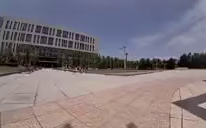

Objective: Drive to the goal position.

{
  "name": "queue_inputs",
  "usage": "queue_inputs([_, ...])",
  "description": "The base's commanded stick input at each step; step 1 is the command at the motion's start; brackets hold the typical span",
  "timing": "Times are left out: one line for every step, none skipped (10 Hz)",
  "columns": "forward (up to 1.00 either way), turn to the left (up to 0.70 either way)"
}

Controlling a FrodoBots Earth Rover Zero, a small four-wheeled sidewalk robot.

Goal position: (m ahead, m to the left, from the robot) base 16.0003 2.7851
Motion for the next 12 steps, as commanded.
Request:
queue_inputs([0.45,0.25])
queue_inputs([0.45,0.27])
queue_inputs([0.45,0.27])
queue_inputs([0.45,0.27])
queue_inputs([0.45,0.27])
queue_inputs([0.45,0.27])
queue_inputs([0.45,0.27])
queue_inputs([0.45,0.27])
queue_inputs([0.45,0.27])
queue_inputs([0.45,0.27])
queue_inputs([0.45,0.27])
queue_inputs([0.45,0.27])
